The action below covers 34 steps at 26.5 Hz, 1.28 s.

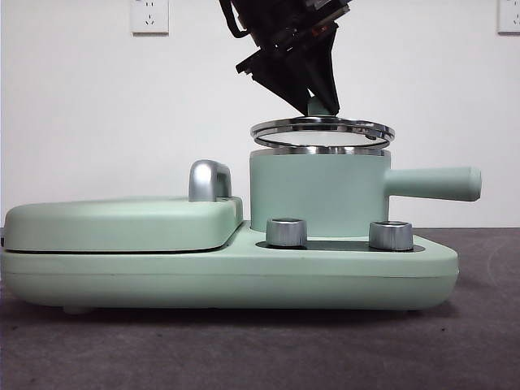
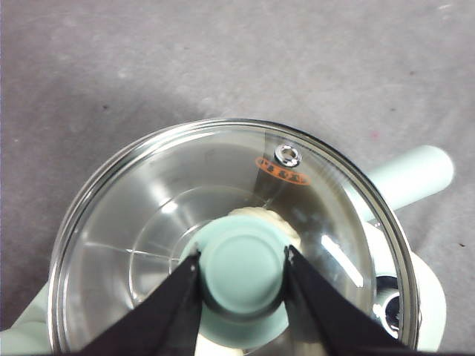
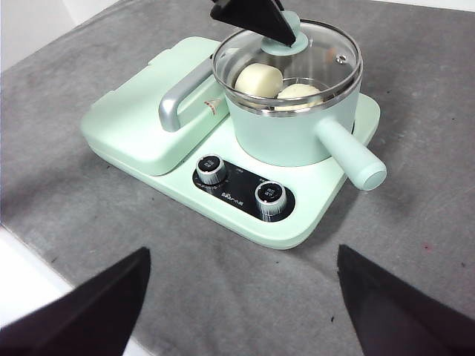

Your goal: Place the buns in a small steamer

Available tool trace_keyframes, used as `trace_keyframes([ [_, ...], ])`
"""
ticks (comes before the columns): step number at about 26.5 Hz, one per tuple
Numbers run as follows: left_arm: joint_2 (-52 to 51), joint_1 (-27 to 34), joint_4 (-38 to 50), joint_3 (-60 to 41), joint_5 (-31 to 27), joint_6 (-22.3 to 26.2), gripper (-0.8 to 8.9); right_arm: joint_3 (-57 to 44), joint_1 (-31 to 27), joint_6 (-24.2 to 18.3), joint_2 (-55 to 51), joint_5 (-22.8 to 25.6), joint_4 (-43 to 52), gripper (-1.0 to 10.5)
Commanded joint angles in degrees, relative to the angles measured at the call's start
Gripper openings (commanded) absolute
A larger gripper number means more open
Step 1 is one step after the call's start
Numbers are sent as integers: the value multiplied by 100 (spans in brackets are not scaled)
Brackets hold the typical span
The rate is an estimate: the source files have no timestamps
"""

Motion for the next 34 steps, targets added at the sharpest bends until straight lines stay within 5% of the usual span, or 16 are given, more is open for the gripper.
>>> trace_keyframes([
  [1,92,9,162,170,-7,70,14,42,52,15,-2,7,61,400],
  [34,372,-31,269,170,22,289,15,42,52,20,-2,160,61,400],
])
